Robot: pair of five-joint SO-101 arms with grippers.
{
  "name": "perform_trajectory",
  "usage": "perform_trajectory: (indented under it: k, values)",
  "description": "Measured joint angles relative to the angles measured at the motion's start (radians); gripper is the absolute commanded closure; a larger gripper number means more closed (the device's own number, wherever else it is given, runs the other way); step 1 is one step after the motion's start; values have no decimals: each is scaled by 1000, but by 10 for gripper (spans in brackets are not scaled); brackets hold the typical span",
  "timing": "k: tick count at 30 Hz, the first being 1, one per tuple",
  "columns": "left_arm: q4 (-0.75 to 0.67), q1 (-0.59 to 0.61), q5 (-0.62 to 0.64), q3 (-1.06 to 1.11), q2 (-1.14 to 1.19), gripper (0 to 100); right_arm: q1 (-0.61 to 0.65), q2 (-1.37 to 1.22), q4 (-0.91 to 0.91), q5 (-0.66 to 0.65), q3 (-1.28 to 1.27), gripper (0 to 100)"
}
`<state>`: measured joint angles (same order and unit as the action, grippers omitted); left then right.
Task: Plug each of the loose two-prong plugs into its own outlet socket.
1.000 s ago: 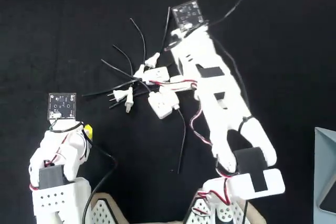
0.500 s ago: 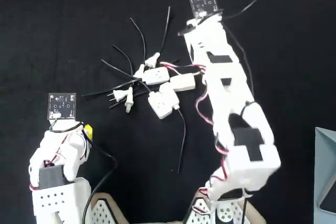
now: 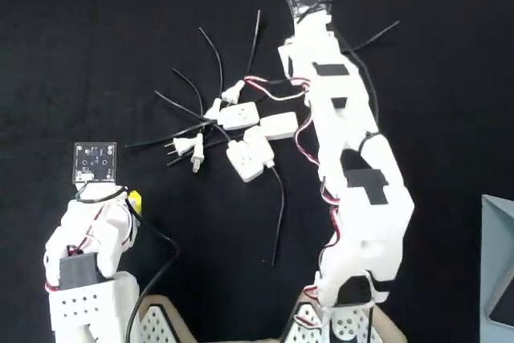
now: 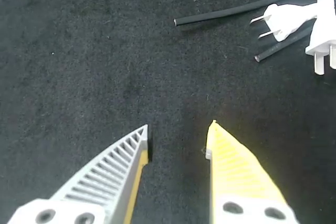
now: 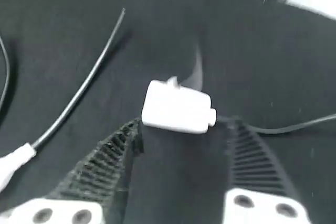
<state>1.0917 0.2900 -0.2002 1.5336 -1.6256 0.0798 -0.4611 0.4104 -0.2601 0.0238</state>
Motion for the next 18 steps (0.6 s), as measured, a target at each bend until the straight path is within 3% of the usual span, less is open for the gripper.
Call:
perform_trajectory:
  k: [7, 18]
  values:
    - [0, 0, 0, 0, 0, 812, -2, 17, 318, 0, 130, 719]
    - [0, 0, 0, 9, 0, 812, -2, 330, 822, 0, 163, 719]
